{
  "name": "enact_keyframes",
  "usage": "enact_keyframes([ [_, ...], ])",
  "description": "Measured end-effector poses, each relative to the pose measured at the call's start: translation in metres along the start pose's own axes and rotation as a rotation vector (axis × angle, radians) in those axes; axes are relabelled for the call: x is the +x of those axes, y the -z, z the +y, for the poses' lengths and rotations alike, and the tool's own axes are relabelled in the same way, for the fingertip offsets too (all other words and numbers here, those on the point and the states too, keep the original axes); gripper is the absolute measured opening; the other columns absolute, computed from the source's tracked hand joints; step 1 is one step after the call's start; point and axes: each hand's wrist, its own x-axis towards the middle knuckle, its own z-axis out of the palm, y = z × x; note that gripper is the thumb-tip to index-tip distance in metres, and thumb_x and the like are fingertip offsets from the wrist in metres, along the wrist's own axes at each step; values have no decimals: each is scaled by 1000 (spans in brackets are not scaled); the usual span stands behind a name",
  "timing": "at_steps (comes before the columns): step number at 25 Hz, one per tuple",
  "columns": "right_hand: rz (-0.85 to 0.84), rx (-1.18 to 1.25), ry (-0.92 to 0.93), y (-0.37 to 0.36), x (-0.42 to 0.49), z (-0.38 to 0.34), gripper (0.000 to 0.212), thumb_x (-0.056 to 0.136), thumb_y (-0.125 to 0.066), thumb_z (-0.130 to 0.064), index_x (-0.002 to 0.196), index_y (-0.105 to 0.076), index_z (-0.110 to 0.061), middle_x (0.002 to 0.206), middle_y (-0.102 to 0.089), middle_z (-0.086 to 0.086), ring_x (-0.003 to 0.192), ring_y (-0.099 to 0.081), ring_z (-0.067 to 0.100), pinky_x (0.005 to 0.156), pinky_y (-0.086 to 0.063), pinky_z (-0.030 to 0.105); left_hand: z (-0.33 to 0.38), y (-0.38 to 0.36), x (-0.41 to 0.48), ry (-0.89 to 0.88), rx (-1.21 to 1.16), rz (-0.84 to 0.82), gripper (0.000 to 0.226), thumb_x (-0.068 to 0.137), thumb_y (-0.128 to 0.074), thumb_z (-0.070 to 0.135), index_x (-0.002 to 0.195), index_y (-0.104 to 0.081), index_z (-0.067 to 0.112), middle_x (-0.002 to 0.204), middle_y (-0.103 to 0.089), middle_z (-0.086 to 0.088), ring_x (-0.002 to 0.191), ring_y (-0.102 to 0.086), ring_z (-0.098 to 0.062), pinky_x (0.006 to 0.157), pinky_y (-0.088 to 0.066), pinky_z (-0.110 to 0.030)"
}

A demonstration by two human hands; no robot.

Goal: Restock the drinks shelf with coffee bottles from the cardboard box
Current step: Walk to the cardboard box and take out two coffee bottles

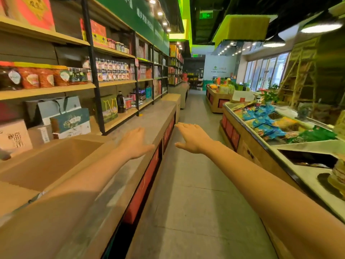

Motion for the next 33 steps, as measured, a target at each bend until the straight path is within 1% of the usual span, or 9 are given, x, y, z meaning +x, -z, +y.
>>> enact_keyframes([
  [3,-33,50,101,-29,95,17,71,91,-54,-43,147,-22,-12,152,-32,10,138,-34,29,113,-28,43,-30,-14,65,79,48,32,75,84,-58,52,141,-36,8,143,-43,-12,130,-42,-28,107,-36,-42],
  [6,-31,96,214,-56,180,3,71,91,-53,-43,147,-23,-12,151,-34,9,137,-35,28,111,-29,43,-73,-24,113,163,127,60,73,85,-55,55,138,-39,8,140,-45,-11,128,-42,-28,105,-34,-40],
  [11,-29,136,366,-98,302,-47,67,93,-51,-40,147,-23,-11,154,-28,10,140,-29,28,115,-23,43,-156,-49,177,323,220,76,72,86,-51,57,139,-36,9,146,-38,-10,134,-35,-27,111,-27,-42],
  [17,-22,221,511,-128,432,-126,62,91,-54,-38,144,-30,-15,149,-37,8,136,-35,27,114,-25,43,-264,-50,239,471,262,107,77,88,-48,56,146,-26,10,152,-30,-10,141,-27,-26,117,-19,-43],
  [21,-5,276,667,-138,490,-180,62,91,-54,-40,142,-32,-12,146,-41,8,134,-38,28,109,-29,41,-324,-42,247,562,326,128,80,87,-47,58,145,-25,8,152,-29,-11,140,-27,-26,116,-20,-43],
  [24,-19,329,812,-146,518,-234,64,91,-55,-39,144,-30,-12,149,-37,11,136,-35,29,113,-26,42,-360,-40,231,692,371,146,79,88,-47,58,146,-26,9,152,-30,-10,139,-28,-26,114,-20,-41],
  [28,-30,395,1038,-152,542,-304,64,91,-56,-37,144,-31,-12,149,-36,9,137,-34,28,113,-25,42,-396,-51,206,958,440,147,79,90,-42,57,149,-18,12,156,-21,-8,144,-19,-25,120,-12,-43],
  [31,-54,393,1245,-158,562,-351,65,92,-52,-37,146,-26,-13,154,-29,7,140,-29,26,114,-22,40,-413,-63,197,1146,455,219,75,91,-45,53,148,-18,13,156,-22,-7,145,-17,-24,120,-12,-43],
  [33,-48,416,1364,-166,573,-377,64,93,-51,-36,147,-24,-15,155,-27,6,142,-27,25,115,-21,39,-416,-73,193,1278,453,257,77,91,-46,51,150,-13,14,158,-18,-6,146,-13,-23,119,-9,-41],
])
